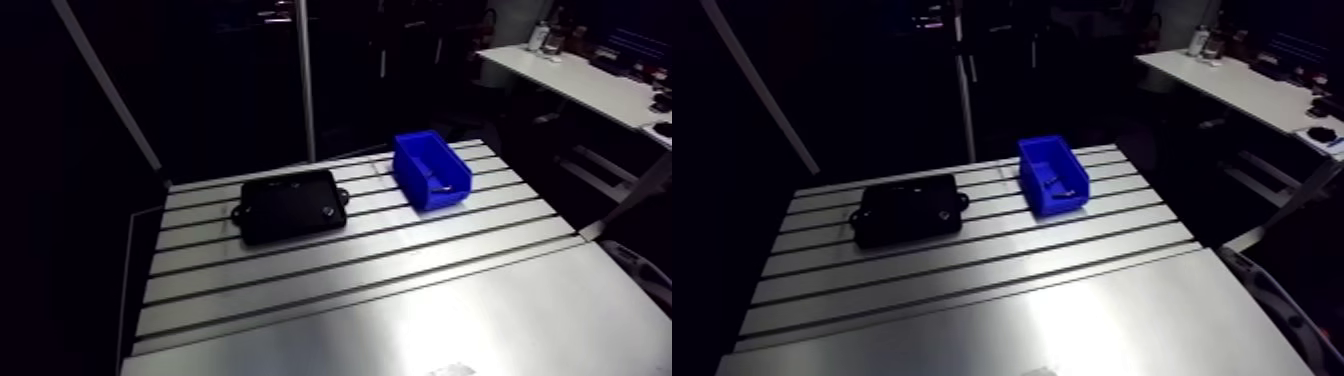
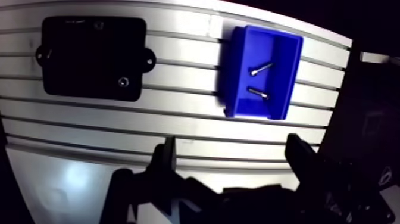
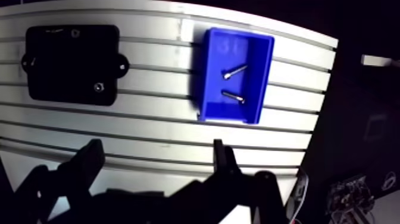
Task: Pick up the M10 bolt from the tray and put it into the blue bin.
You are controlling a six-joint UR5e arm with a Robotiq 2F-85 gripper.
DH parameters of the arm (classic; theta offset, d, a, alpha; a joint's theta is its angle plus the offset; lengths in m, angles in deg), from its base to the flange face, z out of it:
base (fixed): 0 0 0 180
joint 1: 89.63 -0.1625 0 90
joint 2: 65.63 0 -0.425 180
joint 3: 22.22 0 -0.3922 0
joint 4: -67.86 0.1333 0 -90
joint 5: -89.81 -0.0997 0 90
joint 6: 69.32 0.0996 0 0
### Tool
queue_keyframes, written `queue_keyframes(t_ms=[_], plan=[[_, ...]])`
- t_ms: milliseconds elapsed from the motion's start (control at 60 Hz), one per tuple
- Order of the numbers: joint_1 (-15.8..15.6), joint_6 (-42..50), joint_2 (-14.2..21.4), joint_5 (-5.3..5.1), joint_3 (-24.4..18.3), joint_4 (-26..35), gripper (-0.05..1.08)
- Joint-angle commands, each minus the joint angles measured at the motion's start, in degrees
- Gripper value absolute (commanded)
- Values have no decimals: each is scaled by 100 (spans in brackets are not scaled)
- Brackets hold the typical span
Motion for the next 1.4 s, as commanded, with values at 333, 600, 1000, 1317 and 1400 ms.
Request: queue_keyframes(t_ms=[333,600,1000,1317,1400], plan=[[-736,1855,219,-577,-358,1295,1],[-727,1864,455,-526,-349,1118,1],[-727,1837,500,-480,-359,832,1],[-736,1881,509,-505,-271,764,1],[-736,1881,509,-514,-263,686,1]])
